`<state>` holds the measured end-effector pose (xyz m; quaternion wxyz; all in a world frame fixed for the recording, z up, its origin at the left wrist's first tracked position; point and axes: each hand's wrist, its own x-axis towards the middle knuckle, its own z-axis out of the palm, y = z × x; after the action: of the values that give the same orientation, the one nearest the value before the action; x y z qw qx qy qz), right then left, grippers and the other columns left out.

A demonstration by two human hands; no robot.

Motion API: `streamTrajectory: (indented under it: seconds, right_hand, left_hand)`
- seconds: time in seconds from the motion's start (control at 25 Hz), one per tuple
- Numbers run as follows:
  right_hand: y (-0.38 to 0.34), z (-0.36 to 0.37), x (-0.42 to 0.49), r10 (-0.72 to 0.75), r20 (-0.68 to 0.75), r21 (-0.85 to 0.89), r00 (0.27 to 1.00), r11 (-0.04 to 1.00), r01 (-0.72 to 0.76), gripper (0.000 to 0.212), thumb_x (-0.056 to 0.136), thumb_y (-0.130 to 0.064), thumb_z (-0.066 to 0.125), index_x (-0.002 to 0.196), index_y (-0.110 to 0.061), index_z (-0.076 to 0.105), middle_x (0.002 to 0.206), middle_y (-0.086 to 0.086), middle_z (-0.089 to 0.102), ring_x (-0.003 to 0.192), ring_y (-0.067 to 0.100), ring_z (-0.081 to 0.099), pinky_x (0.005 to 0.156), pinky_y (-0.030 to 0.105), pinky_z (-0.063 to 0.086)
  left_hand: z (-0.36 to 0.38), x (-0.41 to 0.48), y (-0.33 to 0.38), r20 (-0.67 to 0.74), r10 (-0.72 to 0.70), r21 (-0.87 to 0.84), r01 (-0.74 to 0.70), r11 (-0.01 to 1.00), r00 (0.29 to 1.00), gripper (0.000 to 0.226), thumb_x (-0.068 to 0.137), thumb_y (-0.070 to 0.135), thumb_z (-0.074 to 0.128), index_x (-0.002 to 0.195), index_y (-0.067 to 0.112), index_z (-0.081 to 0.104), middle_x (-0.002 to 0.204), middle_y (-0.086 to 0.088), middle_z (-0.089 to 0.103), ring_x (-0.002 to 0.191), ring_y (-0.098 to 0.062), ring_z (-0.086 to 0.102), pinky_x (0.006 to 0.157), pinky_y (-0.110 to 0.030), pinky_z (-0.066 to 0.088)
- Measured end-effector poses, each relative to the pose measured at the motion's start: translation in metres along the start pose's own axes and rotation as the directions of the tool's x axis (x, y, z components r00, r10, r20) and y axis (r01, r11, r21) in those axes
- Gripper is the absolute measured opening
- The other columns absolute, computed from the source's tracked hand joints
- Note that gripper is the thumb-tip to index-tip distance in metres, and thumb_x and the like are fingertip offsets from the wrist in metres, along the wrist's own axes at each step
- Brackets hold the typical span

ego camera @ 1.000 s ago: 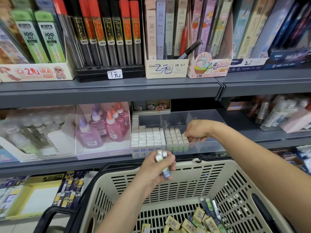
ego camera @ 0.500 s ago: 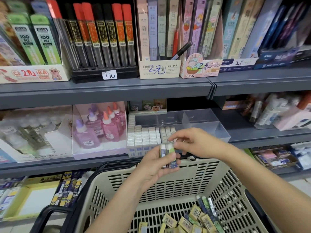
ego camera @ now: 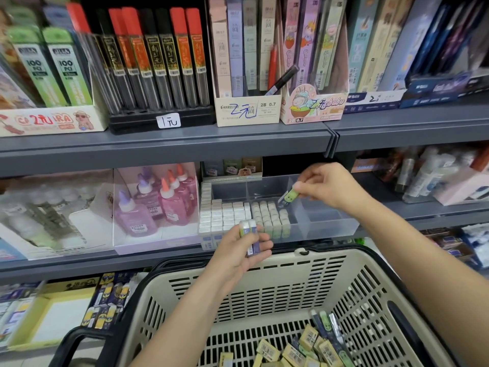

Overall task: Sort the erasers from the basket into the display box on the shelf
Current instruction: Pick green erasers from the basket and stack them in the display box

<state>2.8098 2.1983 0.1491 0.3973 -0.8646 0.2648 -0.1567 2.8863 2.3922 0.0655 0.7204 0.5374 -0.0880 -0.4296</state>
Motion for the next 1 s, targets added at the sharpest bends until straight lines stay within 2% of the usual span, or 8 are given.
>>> streamTrajectory:
  seconds: [0.12,0.28,0.52,0.64,0.76,0.8,0.88,1.0]
  right_hand:
    - [0.006,0.014,0.018,-0.096,-0.007,-0.349,0.995,0.933,0.087,0.008,0.080,-0.025,0.070,0.082,-0.018,0.066,0.077,-0.003,0.068,0.074,0.014,0.062,0.068,0.022,0.044]
    - [0.016,0.035,0.027,-0.071,0.102,-0.422,0.992,0.900,0.108,0.009,0.083,-0.027,0.067,0.087,-0.018,0.066,0.082,-0.002,0.066,0.080,0.015,0.061,0.070,0.021,0.040]
    - [0.015,0.049,0.033,0.005,0.260,-0.576,0.966,0.803,0.151,0.019,0.092,-0.023,0.052,0.102,-0.018,0.067,0.110,0.004,0.065,0.099,0.021,0.058,0.085,0.028,0.044]
    - [0.008,0.047,0.029,0.007,0.256,-0.617,0.967,0.771,0.158,0.022,0.094,-0.023,0.049,0.107,-0.017,0.066,0.115,0.005,0.063,0.104,0.024,0.056,0.089,0.032,0.045]
    - [0.001,0.041,0.014,-0.138,0.145,-0.532,0.980,0.824,0.195,0.020,0.093,-0.026,0.051,0.104,-0.021,0.068,0.106,-0.001,0.068,0.100,0.020,0.061,0.087,0.034,0.049]
    - [-0.002,0.039,0.007,-0.181,0.168,-0.435,0.969,0.868,0.238,0.019,0.092,-0.025,0.054,0.104,-0.023,0.069,0.100,-0.005,0.069,0.096,0.016,0.062,0.086,0.031,0.049]
    - [-0.008,0.038,-0.009,-0.216,0.338,-0.222,0.916,0.927,0.301,0.022,0.090,-0.019,0.059,0.109,-0.026,0.067,0.095,-0.015,0.067,0.094,0.007,0.063,0.086,0.023,0.048]
    - [-0.004,0.037,-0.022,-0.212,0.446,-0.120,0.869,0.949,0.293,0.025,0.088,-0.013,0.062,0.110,-0.023,0.068,0.095,-0.017,0.065,0.094,0.003,0.062,0.086,0.018,0.048]
  left_hand:
    - [-0.005,-0.002,0.001,0.028,-0.005,0.018,0.005,1.000,1.000,0.018,0.089,-0.002,0.051,0.101,0.007,0.062,0.074,-0.006,0.073,0.075,-0.019,0.071,0.061,-0.026,0.056]
    - [-0.010,-0.004,0.000,0.031,-0.013,0.017,0.013,1.000,0.999,0.020,0.089,-0.002,0.051,0.103,0.007,0.062,0.073,-0.006,0.072,0.074,-0.020,0.071,0.062,-0.028,0.056]
    - [-0.010,-0.004,0.002,0.043,-0.046,-0.038,0.047,0.998,0.998,0.021,0.091,0.000,0.046,0.105,0.003,0.060,0.081,-0.012,0.073,0.076,-0.022,0.071,0.061,-0.029,0.057]
    - [-0.007,-0.003,0.003,0.052,-0.042,-0.047,0.044,0.998,0.998,0.018,0.091,0.001,0.048,0.103,0.003,0.061,0.089,-0.013,0.074,0.081,-0.022,0.072,0.063,-0.027,0.057]
    - [-0.003,-0.003,0.002,0.046,-0.022,-0.036,0.024,0.999,0.999,0.013,0.091,0.003,0.053,0.099,0.003,0.064,0.083,-0.007,0.074,0.081,-0.020,0.072,0.064,-0.025,0.056]
    - [-0.002,-0.002,0.002,0.042,-0.020,-0.032,0.021,0.999,0.999,0.012,0.090,0.003,0.055,0.097,0.003,0.064,0.081,-0.006,0.073,0.079,-0.020,0.072,0.064,-0.025,0.056]
    - [0.003,-0.001,0.002,0.043,-0.027,-0.021,0.028,0.999,0.999,0.010,0.090,0.003,0.056,0.095,0.003,0.065,0.080,-0.008,0.070,0.077,-0.019,0.071,0.064,-0.025,0.056]
    - [0.011,-0.001,0.001,0.074,-0.032,-0.016,0.033,0.999,0.997,0.011,0.091,0.008,0.057,0.097,0.005,0.065,0.083,-0.009,0.073,0.079,-0.019,0.071,0.065,-0.025,0.057]
